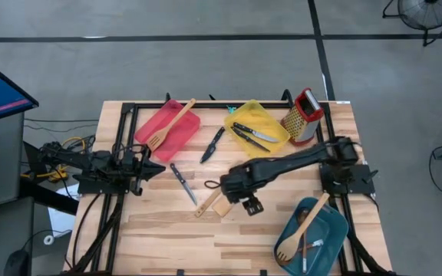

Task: Pick & Place Kitchen Items
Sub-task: Put the wooden spatula into the red bin

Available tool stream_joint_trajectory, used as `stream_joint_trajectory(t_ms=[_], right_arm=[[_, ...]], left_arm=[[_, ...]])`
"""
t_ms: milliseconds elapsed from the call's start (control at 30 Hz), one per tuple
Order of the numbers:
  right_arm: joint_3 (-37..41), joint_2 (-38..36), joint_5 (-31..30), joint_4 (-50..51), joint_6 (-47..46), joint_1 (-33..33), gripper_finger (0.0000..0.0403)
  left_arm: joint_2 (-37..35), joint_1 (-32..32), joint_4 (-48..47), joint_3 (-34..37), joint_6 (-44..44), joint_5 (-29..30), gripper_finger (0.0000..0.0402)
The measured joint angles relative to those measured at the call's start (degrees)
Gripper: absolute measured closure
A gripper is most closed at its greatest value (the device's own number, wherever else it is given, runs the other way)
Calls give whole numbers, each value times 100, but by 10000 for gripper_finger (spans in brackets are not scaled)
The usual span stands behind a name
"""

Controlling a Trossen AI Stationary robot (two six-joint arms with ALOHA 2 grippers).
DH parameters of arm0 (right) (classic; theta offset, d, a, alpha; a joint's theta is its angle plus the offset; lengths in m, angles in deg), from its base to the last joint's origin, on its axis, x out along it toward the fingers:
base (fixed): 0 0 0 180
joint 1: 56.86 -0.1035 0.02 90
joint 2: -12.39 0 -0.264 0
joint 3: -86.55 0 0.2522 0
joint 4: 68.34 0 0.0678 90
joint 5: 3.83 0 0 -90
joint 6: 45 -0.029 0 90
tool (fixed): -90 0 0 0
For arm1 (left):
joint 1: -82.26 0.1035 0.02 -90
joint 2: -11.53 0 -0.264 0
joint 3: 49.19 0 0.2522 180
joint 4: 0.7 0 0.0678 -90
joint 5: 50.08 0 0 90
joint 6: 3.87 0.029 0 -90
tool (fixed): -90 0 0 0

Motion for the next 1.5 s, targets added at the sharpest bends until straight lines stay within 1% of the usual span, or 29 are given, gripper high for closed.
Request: stream_joint_trajectory(t_ms=[67,167,267,433,633,767,867,967,1067,1267,1500], right_arm=[[1,325,0,-1,168,43,130],[0,734,8,5,149,143,130],[-23,940,36,50,26,249,130],[-21,910,330,101,-281,335,129],[-171,565,380,259,-322,318,129],[-230,431,289,156,-327,378,129],[-231,386,224,12,77,481,129],[-231,395,-113,-157,545,554,129],[-231,395,-341,-391,798,592,129],[-214,397,-452,-535,836,605,129],[125,397,-455,-831,828,537,129]], left_arm=[[22,2,-12,0,0,-2,394],[55,0,7,0,0,0,394],[54,0,9,0,0,4,394],[54,1,12,0,0,11,394],[53,0,19,0,0,11,394],[51,0,35,0,0,11,394],[51,0,49,0,0,11,394],[51,0,49,0,0,11,394],[51,0,49,0,0,9,394],[51,0,57,0,0,9,394],[51,2,75,0,0,9,394]])
